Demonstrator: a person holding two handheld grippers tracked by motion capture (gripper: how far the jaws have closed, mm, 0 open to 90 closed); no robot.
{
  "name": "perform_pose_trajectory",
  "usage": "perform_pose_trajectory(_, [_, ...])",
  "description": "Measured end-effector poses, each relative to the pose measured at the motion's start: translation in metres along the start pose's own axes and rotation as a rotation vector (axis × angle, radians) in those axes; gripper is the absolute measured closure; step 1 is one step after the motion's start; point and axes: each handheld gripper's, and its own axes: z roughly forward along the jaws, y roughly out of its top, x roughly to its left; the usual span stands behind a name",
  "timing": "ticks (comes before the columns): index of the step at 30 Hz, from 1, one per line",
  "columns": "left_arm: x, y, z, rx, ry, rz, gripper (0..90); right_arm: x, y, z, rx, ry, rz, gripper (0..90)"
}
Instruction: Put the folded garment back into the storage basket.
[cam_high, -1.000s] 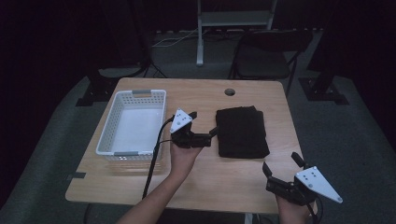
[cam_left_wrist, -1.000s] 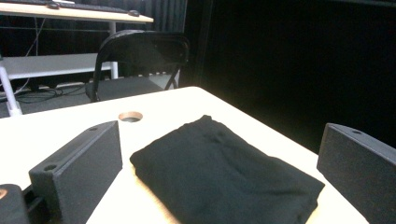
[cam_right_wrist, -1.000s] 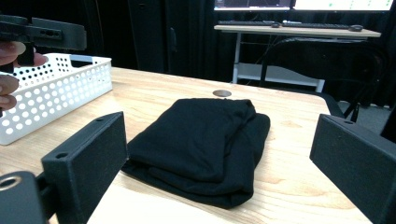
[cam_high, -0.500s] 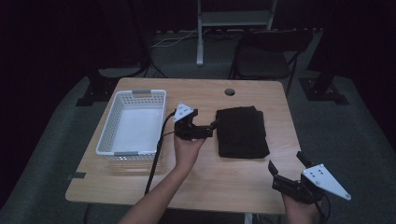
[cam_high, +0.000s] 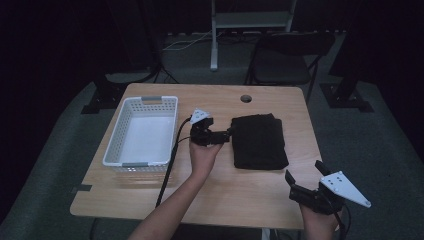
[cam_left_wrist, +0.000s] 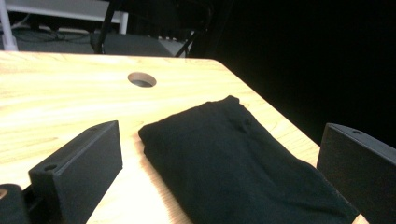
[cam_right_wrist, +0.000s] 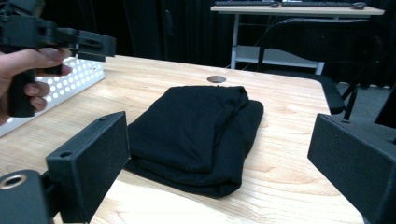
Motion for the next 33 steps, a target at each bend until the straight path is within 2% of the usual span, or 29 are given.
perform_pose_trajectory(5, [0.000, 0.001, 0.009, 0.023, 0.012, 0.007, 0.7, -0.003, 0.000, 0.006, 0.030, 0.012, 0.010, 5.0])
perform_pose_trajectory(9, [0.003, 0.001, 0.016, 0.043, 0.011, -0.007, 0.7, -0.003, -0.001, 0.011, 0.054, 0.017, 0.016, 4.9])
perform_pose_trajectory(13, [0.006, -0.001, 0.022, 0.042, 0.014, -0.027, 0.7, -0.004, -0.002, 0.016, 0.077, 0.021, 0.018, 5.0])
perform_pose_trajectory(18, [0.009, -0.005, 0.029, 0.054, 0.044, -0.030, 0.8, -0.004, -0.003, 0.019, 0.095, 0.027, 0.024, 5.0])
perform_pose_trajectory(23, [0.017, -0.008, 0.036, 0.076, 0.033, -0.075, 0.8, -0.005, -0.005, 0.024, 0.105, 0.027, 0.028, 5.0])
perform_pose_trajectory(33, [0.024, -0.013, 0.045, 0.105, 0.036, -0.093, 1.8, -0.007, -0.009, 0.036, 0.147, 0.030, 0.039, 6.1])
